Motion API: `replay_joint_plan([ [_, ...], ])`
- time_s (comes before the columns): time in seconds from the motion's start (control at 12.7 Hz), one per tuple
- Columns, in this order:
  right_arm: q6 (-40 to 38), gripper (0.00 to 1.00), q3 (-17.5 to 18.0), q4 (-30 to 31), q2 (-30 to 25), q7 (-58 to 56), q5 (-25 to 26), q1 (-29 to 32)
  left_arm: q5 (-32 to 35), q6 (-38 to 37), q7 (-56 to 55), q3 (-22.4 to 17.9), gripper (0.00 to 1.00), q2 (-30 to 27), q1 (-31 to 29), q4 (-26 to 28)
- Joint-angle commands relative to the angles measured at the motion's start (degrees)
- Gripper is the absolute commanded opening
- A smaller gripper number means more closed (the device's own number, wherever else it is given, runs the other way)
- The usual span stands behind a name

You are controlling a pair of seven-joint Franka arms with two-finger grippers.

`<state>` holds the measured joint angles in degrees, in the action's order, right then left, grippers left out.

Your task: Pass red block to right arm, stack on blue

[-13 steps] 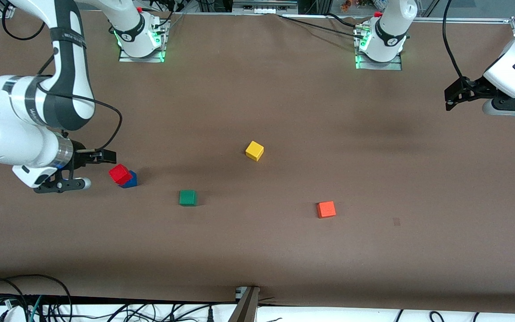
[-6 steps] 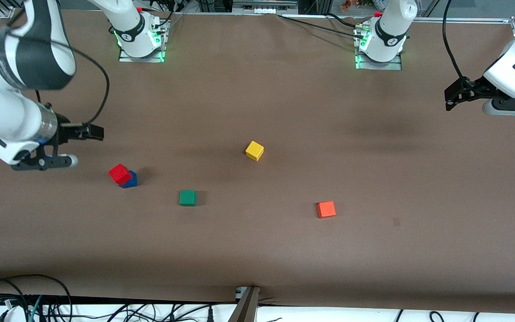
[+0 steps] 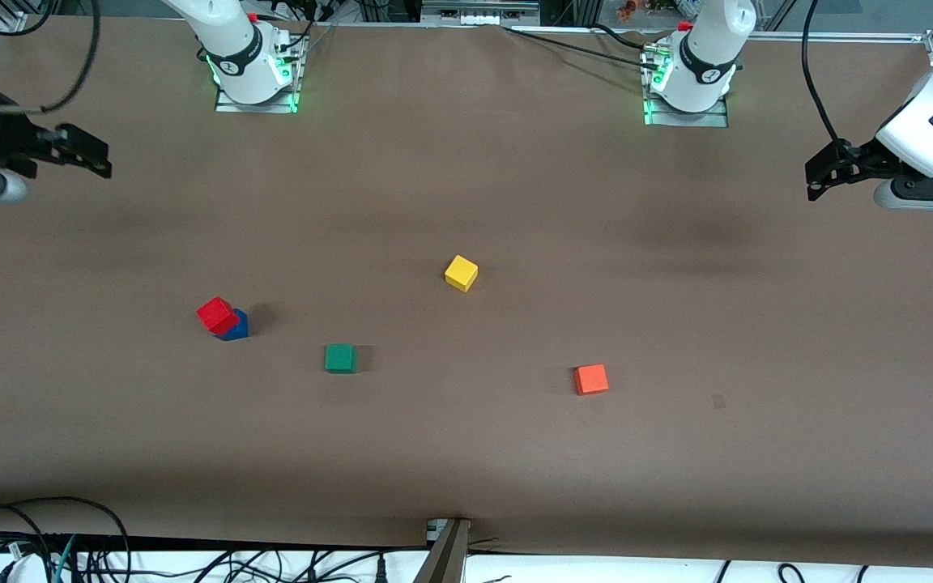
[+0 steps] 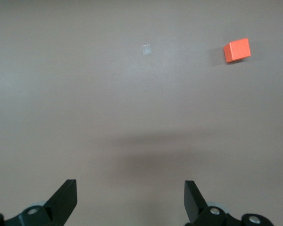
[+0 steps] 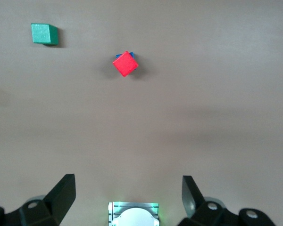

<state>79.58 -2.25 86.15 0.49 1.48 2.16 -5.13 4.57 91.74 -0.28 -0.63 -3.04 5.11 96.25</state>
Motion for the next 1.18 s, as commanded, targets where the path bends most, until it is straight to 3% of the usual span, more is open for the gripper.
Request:
replay_joint_plan([
  [0.0,-0.21,1.00,1.19,1.92,-2.16,-0.16,0.57,2.23,1.14,0.37,-0.51,-0.08,1.00,-0.21,0.17,0.08],
  [1.11,0.04,1.00,1.02,-0.02,0.13,-1.83,0.74,2.14,1.14,0.37,-0.33,-0.08,1.00,-0.12,-0.01,0.08],
])
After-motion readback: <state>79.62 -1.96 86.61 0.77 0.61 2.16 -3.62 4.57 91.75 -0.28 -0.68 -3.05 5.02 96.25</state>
